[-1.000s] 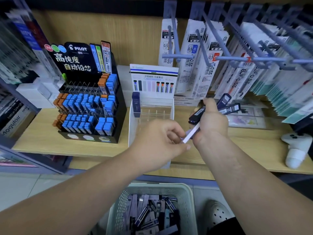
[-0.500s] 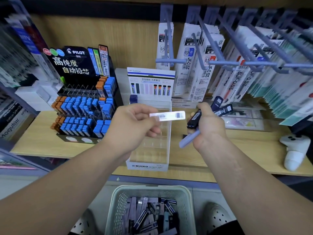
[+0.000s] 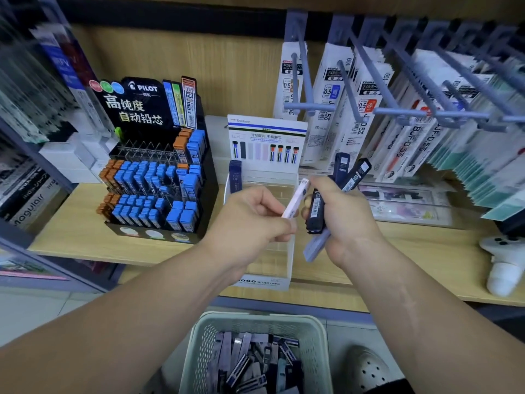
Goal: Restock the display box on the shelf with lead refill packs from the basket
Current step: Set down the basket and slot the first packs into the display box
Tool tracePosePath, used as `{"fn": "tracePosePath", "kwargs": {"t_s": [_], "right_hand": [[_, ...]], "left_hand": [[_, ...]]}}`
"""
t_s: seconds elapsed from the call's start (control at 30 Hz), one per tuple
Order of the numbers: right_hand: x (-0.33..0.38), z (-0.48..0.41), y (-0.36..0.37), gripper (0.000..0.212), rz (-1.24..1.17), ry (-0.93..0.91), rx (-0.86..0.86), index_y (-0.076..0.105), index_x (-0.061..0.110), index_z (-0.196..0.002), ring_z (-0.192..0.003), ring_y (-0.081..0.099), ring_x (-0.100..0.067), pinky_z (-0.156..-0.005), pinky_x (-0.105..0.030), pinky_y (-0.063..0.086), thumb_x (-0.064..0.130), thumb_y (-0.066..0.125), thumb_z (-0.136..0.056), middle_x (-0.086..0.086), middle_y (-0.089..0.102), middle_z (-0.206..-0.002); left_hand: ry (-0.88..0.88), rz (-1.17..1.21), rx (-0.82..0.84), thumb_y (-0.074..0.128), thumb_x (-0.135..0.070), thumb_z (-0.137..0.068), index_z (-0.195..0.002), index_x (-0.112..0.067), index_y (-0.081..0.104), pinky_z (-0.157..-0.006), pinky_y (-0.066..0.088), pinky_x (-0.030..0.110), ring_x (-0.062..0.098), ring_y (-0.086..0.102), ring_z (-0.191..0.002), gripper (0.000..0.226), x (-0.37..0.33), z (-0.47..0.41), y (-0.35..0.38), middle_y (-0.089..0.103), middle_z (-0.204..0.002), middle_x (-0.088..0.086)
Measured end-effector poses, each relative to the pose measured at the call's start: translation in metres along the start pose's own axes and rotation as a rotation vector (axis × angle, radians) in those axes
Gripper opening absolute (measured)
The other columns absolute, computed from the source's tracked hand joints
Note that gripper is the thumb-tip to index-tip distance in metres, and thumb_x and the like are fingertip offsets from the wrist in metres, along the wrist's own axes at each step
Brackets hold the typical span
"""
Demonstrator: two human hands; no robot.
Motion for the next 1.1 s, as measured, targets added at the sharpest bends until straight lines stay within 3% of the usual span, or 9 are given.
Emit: {"fn": "tracePosePath", "kwargs": {"t_s": [0.1,0.17,0.33,0.4,0.47,0.5,0.67,0.93,1.1], "right_hand": [[-0.001,0.001,0.000,0.015,0.006,0.001,0.034,0.062,0.009,-0.089,-0.044,0.052,-0.016,-0.045,-0.025,0.043,0.023,0.069,-0.089,-0.004,0.058,-0.054],[-0.001,0.001,-0.002,0.015,0.006,0.005,0.044,0.061,0.011,-0.087,-0.047,0.052,-0.017,-0.047,-0.025,0.043,0.024,0.070,-0.089,-0.002,0.056,-0.054],[0.004,0.001,-0.005,0.020,0.060,-0.011,0.071,0.059,0.013,-0.077,-0.048,0.052,-0.017,-0.046,-0.024,0.040,0.026,0.069,-0.089,-0.001,0.056,-0.056],[0.004,0.001,-0.005,0.019,0.081,-0.017,0.087,0.061,0.013,-0.079,-0.048,0.052,-0.016,-0.046,-0.022,0.040,0.026,0.070,-0.089,-0.001,0.057,-0.056],[0.003,0.001,-0.004,0.016,0.088,-0.023,0.106,0.063,0.013,-0.082,-0.049,0.053,-0.016,-0.048,-0.023,0.042,0.026,0.071,-0.088,-0.002,0.058,-0.059],[0.001,0.000,-0.004,0.015,0.099,-0.034,0.120,0.064,0.013,-0.082,-0.050,0.054,-0.016,-0.052,-0.026,0.044,0.025,0.072,-0.087,-0.003,0.059,-0.061],[-0.001,0.003,0.003,0.012,0.114,-0.084,0.180,0.068,0.010,-0.081,-0.050,0.056,-0.017,-0.054,-0.029,0.045,0.019,0.070,-0.089,-0.003,0.063,-0.060],[-0.001,0.006,0.011,0.014,0.118,-0.116,0.281,0.065,0.011,-0.077,-0.050,0.051,-0.020,-0.052,-0.029,0.043,0.015,0.067,-0.090,-0.006,0.057,-0.059],[-0.003,0.003,0.009,0.019,0.087,-0.089,0.254,0.063,0.019,-0.071,-0.053,0.049,-0.023,-0.058,-0.035,0.042,0.018,0.072,-0.087,-0.010,0.055,-0.063]], "left_hand": [[0.014,-0.009,0.013,0.078,0.005,-0.077,-0.072,-0.010,0.055,-0.062,0.053,0.031,0.023,0.060,-0.061,0.027,-0.002,-0.003,0.001,0.066,-0.073,0.027],[0.036,-0.025,0.036,0.078,-0.002,-0.080,-0.071,-0.009,0.056,-0.057,0.050,0.027,0.019,0.058,-0.058,0.025,-0.003,-0.005,0.004,0.062,-0.063,0.015],[0.075,-0.070,0.036,0.079,-0.011,-0.081,-0.074,-0.010,0.061,-0.057,0.047,0.030,0.023,0.055,-0.061,0.019,-0.006,-0.008,0.006,0.062,-0.067,0.015],[0.081,-0.089,0.034,0.079,-0.010,-0.081,-0.102,-0.018,0.066,-0.056,0.046,0.028,0.019,0.056,-0.061,0.026,-0.009,-0.008,0.007,0.064,-0.069,0.013],[0.076,-0.119,0.073,0.077,-0.006,-0.083,-0.139,-0.033,0.046,-0.055,0.044,0.025,0.016,0.053,-0.060,0.070,-0.007,-0.010,0.008,0.062,-0.073,0.016],[0.081,-0.131,0.100,0.075,-0.003,-0.084,-0.146,-0.035,0.039,-0.055,0.044,0.024,0.015,0.051,-0.061,0.078,-0.008,-0.011,0.009,0.062,-0.075,0.015],[0.122,-0.229,0.166,0.060,-0.004,-0.095,-0.133,-0.029,0.057,-0.058,0.047,0.023,0.010,0.054,-0.062,0.045,-0.008,-0.011,0.012,0.065,-0.074,-0.011],[0.111,-0.239,0.119,0.049,-0.012,-0.102,-0.116,-0.024,0.062,-0.063,0.047,0.023,0.009,0.056,-0.068,0.023,-0.008,-0.010,0.004,0.063,-0.081,0.001],[0.211,-0.244,-0.025,0.056,-0.006,-0.097,-0.100,-0.023,0.062,-0.073,0.048,0.036,0.019,0.058,-0.075,0.018,-0.029,-0.017,-0.022,0.063,-0.074,0.005]]}}
Point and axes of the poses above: each hand's wrist, its own z-axis away from the middle knuckle, its own y-axis out of the palm, x = y × z, the point moved 6 cm from there along -z, towards the middle knuckle
